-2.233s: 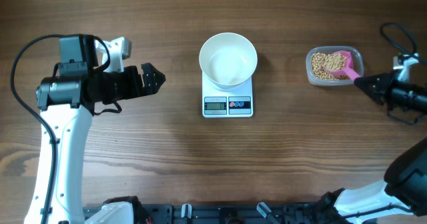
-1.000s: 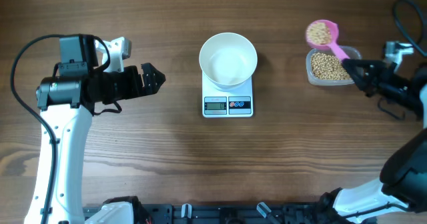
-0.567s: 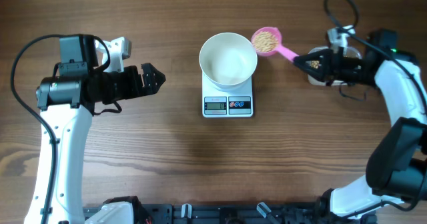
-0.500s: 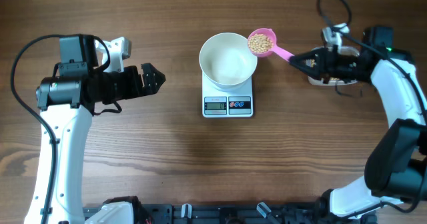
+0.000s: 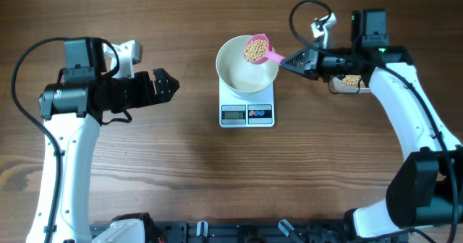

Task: Scoop item into bowl and weigh 150g on scale
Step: 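Carry the filled scoop with the right gripper over the bowl, then tilt the scoop with the right gripper to pour soybeans into bowl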

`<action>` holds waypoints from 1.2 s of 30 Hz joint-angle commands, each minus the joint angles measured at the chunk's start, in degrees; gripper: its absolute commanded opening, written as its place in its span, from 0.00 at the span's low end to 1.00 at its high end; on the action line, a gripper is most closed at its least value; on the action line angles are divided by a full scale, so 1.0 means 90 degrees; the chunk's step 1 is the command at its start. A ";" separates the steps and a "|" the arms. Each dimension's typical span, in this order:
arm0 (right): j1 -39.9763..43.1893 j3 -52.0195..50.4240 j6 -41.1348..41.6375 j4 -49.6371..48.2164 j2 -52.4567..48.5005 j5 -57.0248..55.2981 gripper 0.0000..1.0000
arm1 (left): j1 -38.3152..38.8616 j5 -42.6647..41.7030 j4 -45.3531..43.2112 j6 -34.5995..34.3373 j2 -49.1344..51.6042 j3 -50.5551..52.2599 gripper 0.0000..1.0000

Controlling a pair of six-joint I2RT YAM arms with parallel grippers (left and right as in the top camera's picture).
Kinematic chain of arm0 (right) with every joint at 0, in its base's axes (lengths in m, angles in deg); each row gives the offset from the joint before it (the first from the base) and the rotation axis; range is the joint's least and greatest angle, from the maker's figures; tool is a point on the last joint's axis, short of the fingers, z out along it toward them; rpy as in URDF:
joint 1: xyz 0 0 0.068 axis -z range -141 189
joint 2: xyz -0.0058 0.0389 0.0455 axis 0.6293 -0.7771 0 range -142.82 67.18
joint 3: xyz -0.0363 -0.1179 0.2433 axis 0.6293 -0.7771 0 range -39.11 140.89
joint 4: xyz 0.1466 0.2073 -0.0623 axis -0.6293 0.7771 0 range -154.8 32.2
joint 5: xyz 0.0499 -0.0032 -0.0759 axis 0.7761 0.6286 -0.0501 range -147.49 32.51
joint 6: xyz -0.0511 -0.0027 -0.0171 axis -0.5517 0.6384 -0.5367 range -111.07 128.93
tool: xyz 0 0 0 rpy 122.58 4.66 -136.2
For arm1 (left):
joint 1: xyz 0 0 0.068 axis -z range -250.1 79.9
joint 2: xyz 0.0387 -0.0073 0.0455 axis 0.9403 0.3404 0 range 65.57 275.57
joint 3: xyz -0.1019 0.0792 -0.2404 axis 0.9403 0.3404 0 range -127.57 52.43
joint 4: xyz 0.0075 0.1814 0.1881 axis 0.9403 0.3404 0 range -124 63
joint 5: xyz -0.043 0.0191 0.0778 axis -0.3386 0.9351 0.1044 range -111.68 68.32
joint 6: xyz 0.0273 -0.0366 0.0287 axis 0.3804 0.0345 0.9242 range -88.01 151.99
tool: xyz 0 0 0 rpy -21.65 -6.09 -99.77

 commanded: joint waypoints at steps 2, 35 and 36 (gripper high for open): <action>-0.0330 0.0124 -0.0415 -0.0117 0.0097 -0.1173 0.04 | 0.0017 -0.0121 0.0002 0.0126 -0.0015 -0.0119 1.00; -0.1974 0.0126 -0.2875 -0.0058 0.0680 -0.5078 0.04 | 0.0017 -0.0121 0.0002 0.0126 -0.0015 -0.0119 1.00; -0.1989 0.0126 -0.2878 -0.0056 0.0680 -0.5168 0.05 | 0.0017 -0.0121 0.0002 0.0126 -0.0015 -0.0119 1.00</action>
